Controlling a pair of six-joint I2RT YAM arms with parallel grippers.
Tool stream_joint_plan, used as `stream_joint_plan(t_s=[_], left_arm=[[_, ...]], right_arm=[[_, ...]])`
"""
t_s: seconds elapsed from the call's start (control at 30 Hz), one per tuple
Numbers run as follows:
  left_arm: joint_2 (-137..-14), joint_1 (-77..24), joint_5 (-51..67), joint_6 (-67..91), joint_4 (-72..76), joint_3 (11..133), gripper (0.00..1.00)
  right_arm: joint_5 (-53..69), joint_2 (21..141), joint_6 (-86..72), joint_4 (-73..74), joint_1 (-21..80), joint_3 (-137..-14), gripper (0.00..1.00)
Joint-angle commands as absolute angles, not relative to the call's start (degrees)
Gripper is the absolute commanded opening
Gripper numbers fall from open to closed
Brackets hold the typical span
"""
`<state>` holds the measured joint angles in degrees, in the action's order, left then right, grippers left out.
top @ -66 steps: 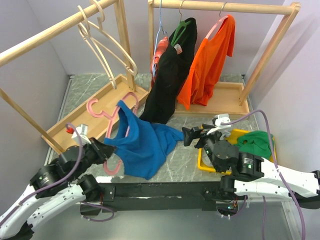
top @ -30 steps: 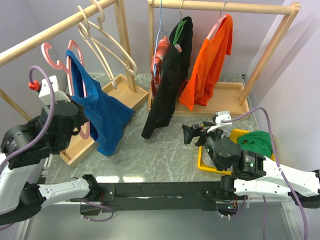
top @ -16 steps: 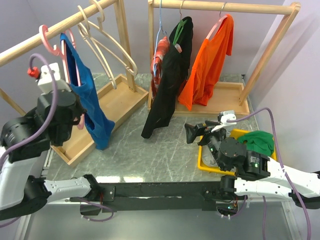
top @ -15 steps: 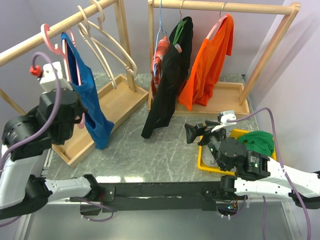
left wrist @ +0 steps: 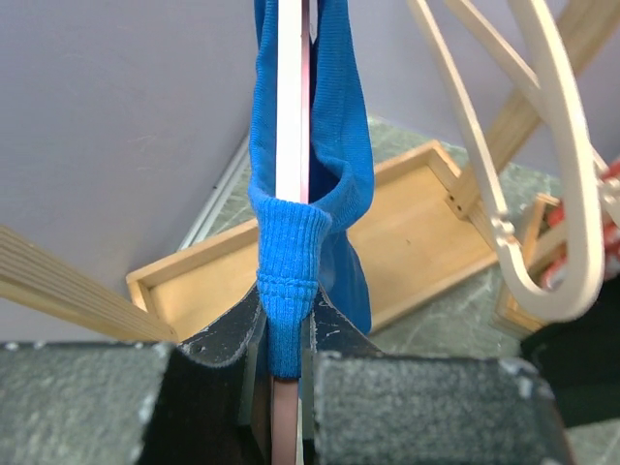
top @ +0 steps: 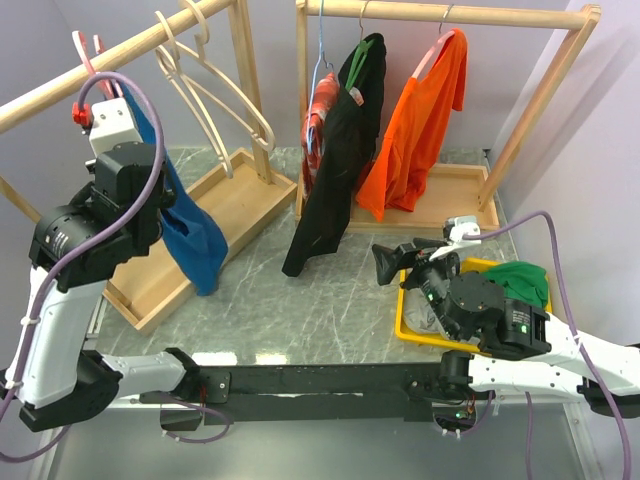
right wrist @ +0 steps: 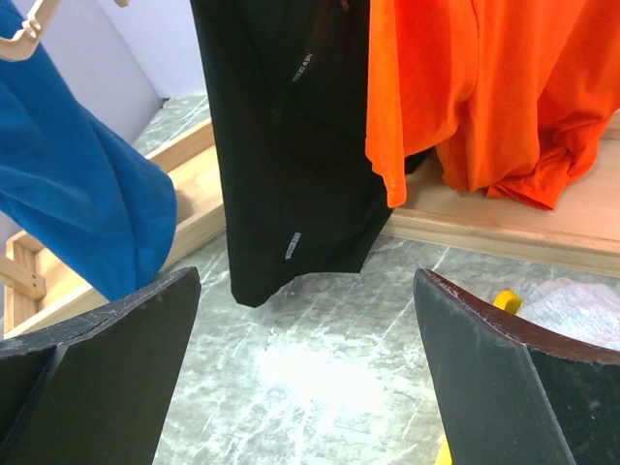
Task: Place the tank top on the hanger
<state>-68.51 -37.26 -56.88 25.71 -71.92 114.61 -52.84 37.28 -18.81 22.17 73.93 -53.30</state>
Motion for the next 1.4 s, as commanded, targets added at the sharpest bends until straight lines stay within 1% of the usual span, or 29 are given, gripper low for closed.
stream_joint_plan(t_s=[0.0,0.2,0.43,0.6,0.73,0.93,1.1,1.37], left_arm=[[-68.6,-34.7,-58.3,23.7,-65.4,115.6,0.01],[-68.8,-31.4,-57.2,25.1,-64.7,113.9,0.01],[-65.7,-28.6,-58.0,26.4,-63.6,107.9,0.01],[-63.7,-24.7,-54.5,24.0,-60.9,104.5,0.01],[-62.6,-19.6,-50.3,22.0,-58.3,102.7,0.01],[-63.2,-14.4,-45.5,20.3,-56.4,102.0,0.01],[-62.9,-12.2,-42.8,20.2,-55.5,100.3,0.01],[-59.9,-10.3,-39.9,20.4,-53.4,93.8,0.02]], right_arm=[[-52.4,38.1,-19.6,23.7,73.7,-56.0,0.98],[-51.3,39.5,-20.7,25.7,73.6,-57.2,0.98],[-49.8,41.1,-21.5,27.5,73.7,-59.4,0.98],[-48.9,42.2,-22.6,28.3,73.7,-59.9,0.98],[-48.6,42.5,-23.3,28.8,73.7,-59.8,0.98],[-48.6,42.3,-23.5,29.0,73.7,-59.5,0.98],[-48.7,42.3,-23.4,28.8,73.7,-59.2,0.98],[-48.5,42.4,-23.5,28.4,73.6,-58.4,0.98]])
